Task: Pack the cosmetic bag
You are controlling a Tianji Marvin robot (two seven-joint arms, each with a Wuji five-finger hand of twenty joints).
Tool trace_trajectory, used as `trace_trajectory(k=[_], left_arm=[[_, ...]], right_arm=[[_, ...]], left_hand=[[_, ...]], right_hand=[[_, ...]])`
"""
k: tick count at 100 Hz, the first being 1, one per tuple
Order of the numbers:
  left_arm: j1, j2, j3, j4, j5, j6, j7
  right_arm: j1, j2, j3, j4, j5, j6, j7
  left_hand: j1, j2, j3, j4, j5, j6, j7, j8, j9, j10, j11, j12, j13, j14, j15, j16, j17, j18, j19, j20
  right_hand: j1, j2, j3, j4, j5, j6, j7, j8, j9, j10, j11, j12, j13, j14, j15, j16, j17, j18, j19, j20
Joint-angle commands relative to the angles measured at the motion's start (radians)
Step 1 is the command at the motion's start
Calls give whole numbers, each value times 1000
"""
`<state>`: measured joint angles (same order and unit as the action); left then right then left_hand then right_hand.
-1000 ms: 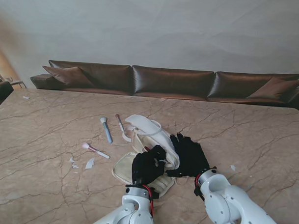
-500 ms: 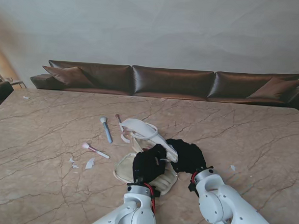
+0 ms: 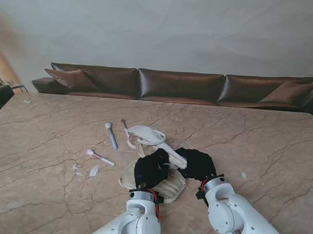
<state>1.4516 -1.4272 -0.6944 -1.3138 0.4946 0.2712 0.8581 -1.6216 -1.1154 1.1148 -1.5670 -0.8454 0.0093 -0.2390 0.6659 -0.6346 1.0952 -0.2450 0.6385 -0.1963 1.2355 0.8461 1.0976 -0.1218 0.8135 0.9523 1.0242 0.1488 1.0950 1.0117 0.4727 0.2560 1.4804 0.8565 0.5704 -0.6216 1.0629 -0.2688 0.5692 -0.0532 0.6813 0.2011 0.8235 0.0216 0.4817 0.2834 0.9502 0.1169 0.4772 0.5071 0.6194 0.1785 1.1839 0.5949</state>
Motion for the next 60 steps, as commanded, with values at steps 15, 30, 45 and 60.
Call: trace_trajectory(k=[15,30,45,60], left_arm=[[0,10,-27,4,-7,26,4],[1,15,-44,-4,-4,41,4],[0,20,-64,-11,0,59,4],[-14,27,-83,-5,8,80,-5]], right_arm=[[-27,7,14,28,4,-4,5],[-33,4,20,35,5,-2,-15],[-39,4,27,35,6,-5,-20],[-47,3,35,35,9,-24,-27]], left_hand=[[62,52,108,111,51,-27,118,60,27,-57,57,24,16,-9,34,14,6,5,52,25],[64,53,108,113,53,-22,119,65,29,-56,61,26,18,-7,37,14,4,8,52,28],[68,55,105,113,53,-17,118,66,30,-54,61,26,20,-3,39,13,7,12,53,32],[67,60,102,113,53,-18,118,67,30,-56,63,26,22,-7,40,11,8,9,52,34]], right_hand=[[255,191,102,83,139,-40,84,137,138,7,102,41,60,-17,8,15,14,3,67,-3],[247,203,90,83,130,-44,78,144,130,5,102,42,54,-18,5,14,13,2,68,-2],[245,197,89,80,131,-54,83,149,133,0,107,45,55,-22,10,16,9,0,67,-1],[242,193,93,75,142,-73,94,155,144,-9,111,46,63,-31,14,16,15,-11,63,-1]])
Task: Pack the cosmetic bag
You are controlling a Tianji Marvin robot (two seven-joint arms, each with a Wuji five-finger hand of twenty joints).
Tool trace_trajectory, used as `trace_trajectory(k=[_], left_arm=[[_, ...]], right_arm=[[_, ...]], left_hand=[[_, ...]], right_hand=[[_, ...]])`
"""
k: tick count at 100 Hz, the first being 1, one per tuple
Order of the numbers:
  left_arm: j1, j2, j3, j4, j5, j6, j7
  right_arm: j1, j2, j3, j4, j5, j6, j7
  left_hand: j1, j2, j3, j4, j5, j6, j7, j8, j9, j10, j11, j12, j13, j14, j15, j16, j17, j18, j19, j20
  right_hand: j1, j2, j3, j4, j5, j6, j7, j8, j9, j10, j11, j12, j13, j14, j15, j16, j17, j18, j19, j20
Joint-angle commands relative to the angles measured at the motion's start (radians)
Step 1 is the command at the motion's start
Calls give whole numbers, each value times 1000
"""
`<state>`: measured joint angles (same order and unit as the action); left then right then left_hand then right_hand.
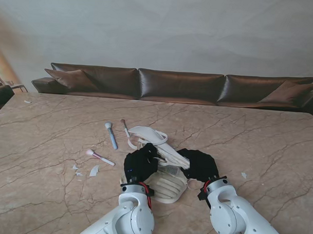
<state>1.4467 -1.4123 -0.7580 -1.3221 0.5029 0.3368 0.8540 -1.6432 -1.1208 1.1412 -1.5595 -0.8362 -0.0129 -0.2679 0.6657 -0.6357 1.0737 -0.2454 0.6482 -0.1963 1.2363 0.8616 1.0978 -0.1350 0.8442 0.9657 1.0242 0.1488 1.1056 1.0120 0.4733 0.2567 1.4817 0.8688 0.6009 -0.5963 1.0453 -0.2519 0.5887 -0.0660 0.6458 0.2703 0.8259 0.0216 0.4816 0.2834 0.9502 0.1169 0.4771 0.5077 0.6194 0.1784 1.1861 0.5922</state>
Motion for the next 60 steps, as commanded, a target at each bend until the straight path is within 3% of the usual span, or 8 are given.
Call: trace_trajectory(k=[1,60], left_arm=[[-10,12,-21,3,-1,15,-1],[-49,32,-84,17,18,84,-37]], right_arm=[[-26,9,10,28,0,-3,2],[-60,8,49,18,-11,-23,-24]], left_hand=[[66,60,123,113,44,-18,118,51,31,-43,33,13,22,-6,30,11,8,8,51,22],[66,69,115,116,38,-21,115,57,24,-46,35,15,19,-10,31,10,6,4,49,24]], right_hand=[[212,168,112,58,124,-61,130,86,143,-10,112,46,63,-33,14,15,17,-12,61,1],[229,176,113,57,139,-60,133,94,164,-5,110,41,94,-33,13,1,54,-24,68,-7]])
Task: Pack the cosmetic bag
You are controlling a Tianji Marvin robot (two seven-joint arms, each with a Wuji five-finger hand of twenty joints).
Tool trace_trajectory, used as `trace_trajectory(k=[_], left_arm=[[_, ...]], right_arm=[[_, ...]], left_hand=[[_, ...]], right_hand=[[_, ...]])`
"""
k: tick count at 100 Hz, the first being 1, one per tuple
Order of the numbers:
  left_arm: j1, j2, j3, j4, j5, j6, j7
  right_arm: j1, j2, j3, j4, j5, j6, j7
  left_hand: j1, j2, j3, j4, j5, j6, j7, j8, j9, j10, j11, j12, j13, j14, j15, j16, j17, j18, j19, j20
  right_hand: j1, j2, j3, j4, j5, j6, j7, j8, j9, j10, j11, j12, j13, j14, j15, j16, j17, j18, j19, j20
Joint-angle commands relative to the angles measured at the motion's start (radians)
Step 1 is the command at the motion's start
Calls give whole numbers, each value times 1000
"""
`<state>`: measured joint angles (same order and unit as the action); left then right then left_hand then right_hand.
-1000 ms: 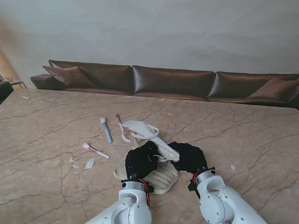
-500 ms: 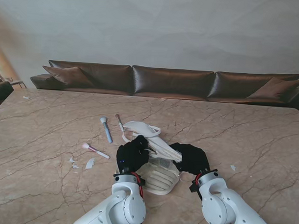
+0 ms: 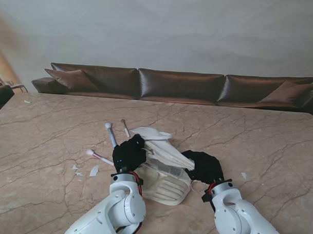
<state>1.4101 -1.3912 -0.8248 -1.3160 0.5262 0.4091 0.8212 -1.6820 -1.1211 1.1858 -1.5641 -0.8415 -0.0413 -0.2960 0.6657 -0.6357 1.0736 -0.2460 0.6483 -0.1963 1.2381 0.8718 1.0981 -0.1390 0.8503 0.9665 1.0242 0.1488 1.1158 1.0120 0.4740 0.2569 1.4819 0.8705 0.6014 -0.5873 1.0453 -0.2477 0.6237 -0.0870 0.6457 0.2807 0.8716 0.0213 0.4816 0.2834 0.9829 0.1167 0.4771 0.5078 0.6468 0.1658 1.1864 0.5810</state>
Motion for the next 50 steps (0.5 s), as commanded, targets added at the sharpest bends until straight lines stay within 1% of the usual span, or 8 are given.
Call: trace_trajectory(k=[1,13,23,50], left_arm=[[-14,12,-18,12,-5,12,-5],[-30,18,-25,28,1,17,-23],[-43,21,-30,37,3,19,-30],[-85,34,-34,68,19,15,-63]], right_arm=[[-21,8,5,23,-5,5,3],[-26,6,11,26,-9,1,-12],[-31,7,20,23,-9,-1,-11],[-34,9,36,28,-17,-35,-16]], left_hand=[[66,69,115,117,37,-21,113,47,24,-42,29,14,19,-10,21,10,5,4,49,23],[67,70,113,117,36,-22,112,48,23,-43,29,14,17,-10,20,9,4,3,48,23],[66,72,110,116,35,-23,112,49,22,-43,29,14,15,-10,19,9,2,2,46,22],[76,84,88,112,30,-31,107,57,13,-48,27,17,1,-14,6,6,-16,-3,30,19]], right_hand=[[229,168,112,53,105,-40,134,84,118,-5,111,41,62,-33,13,1,26,-12,68,4],[235,172,106,55,106,-39,136,88,119,-5,114,42,65,-33,15,1,30,-14,72,5],[235,171,105,56,104,-41,135,90,118,-4,113,41,64,-31,14,0,27,-13,71,5],[234,173,106,58,106,-43,135,92,120,-6,110,37,65,-35,7,-6,28,-16,69,6]])
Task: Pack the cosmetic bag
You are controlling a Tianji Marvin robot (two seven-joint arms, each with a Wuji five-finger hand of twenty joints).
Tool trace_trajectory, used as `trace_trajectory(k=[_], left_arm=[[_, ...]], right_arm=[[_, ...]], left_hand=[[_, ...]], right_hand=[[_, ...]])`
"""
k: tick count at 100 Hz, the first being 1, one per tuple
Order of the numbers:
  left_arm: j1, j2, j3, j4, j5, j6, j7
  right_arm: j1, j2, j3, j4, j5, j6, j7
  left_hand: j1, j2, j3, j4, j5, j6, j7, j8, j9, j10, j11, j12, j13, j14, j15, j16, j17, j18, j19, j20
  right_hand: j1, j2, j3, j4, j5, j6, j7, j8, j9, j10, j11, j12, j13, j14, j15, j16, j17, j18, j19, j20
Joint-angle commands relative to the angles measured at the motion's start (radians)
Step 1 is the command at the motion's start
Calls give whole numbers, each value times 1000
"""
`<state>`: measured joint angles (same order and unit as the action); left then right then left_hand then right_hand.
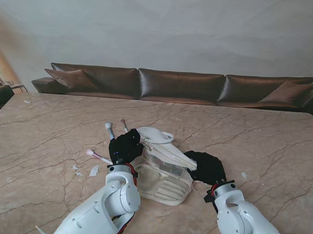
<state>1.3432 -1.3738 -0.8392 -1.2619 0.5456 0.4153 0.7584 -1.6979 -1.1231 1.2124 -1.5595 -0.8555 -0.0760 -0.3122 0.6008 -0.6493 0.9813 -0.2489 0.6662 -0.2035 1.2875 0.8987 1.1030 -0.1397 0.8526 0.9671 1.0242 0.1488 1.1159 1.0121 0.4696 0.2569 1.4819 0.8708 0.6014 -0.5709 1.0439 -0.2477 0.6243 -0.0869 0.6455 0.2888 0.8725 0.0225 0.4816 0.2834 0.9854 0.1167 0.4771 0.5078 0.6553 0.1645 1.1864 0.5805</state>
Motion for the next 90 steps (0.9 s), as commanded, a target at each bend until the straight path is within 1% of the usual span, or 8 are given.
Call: trace_trajectory(k=[1,26,56,72,75,78,84,90], left_arm=[[-19,17,-20,15,0,9,-1],[-33,23,-25,28,3,13,-19],[-23,22,-46,34,-2,27,-10],[-4,28,-44,14,3,0,-8],[1,29,-41,9,5,-10,-7],[6,31,-38,5,8,-20,-6],[13,35,-30,2,11,-59,-6],[20,36,-24,1,6,-82,-9]], right_arm=[[-19,11,10,24,-3,-2,1],[-10,11,17,40,0,-33,-8],[-11,10,20,34,-6,-19,-18],[-5,7,14,40,0,-10,-23],[-3,6,12,42,8,-8,-22],[1,4,10,45,17,-7,-22],[12,2,4,52,23,-5,-25],[23,2,0,55,25,-4,-24]], left_hand=[[142,98,180,115,12,-23,57,31,8,-47,24,17,1,-14,6,6,-11,-4,30,19],[142,99,176,113,11,-26,55,34,7,-49,23,19,0,-16,3,5,-12,-5,29,18],[140,84,194,115,18,-20,56,31,14,-44,20,15,6,-9,2,3,-6,0,31,16],[138,85,193,112,18,-21,56,28,15,-46,19,15,8,-12,4,2,-5,-2,32,16],[137,86,192,112,18,-22,56,27,15,-48,18,15,8,-12,4,2,-5,-3,32,16],[136,89,192,111,17,-24,56,27,15,-49,18,15,8,-13,4,2,-5,-4,33,16],[131,93,190,112,14,-35,54,27,13,-53,16,16,6,-20,2,2,-7,-12,32,15],[129,101,179,110,9,-42,51,28,8,-58,13,17,1,-23,-2,1,-11,-16,29,13]], right_hand=[[234,156,108,58,106,-42,135,84,119,-6,110,37,64,-36,7,-6,19,-14,69,7],[237,151,117,61,112,-33,137,83,130,4,105,33,80,-29,11,-6,32,-12,74,12],[237,148,118,59,112,-31,137,79,133,5,110,35,77,-27,17,-3,35,-9,74,16],[217,140,118,51,99,-34,131,74,133,-5,108,34,77,-31,16,-3,35,-15,74,18],[207,141,114,47,88,-35,124,67,131,-9,108,35,74,-33,15,-4,30,-17,71,17],[197,141,113,36,77,-36,145,9,130,-14,109,39,70,-34,12,-6,22,-17,66,18],[175,139,103,29,61,-38,147,-8,122,-20,112,43,60,-39,9,-7,6,-19,57,15],[130,131,106,19,33,-34,181,-65,107,-21,110,47,45,-44,2,-11,-8,-22,42,7]])
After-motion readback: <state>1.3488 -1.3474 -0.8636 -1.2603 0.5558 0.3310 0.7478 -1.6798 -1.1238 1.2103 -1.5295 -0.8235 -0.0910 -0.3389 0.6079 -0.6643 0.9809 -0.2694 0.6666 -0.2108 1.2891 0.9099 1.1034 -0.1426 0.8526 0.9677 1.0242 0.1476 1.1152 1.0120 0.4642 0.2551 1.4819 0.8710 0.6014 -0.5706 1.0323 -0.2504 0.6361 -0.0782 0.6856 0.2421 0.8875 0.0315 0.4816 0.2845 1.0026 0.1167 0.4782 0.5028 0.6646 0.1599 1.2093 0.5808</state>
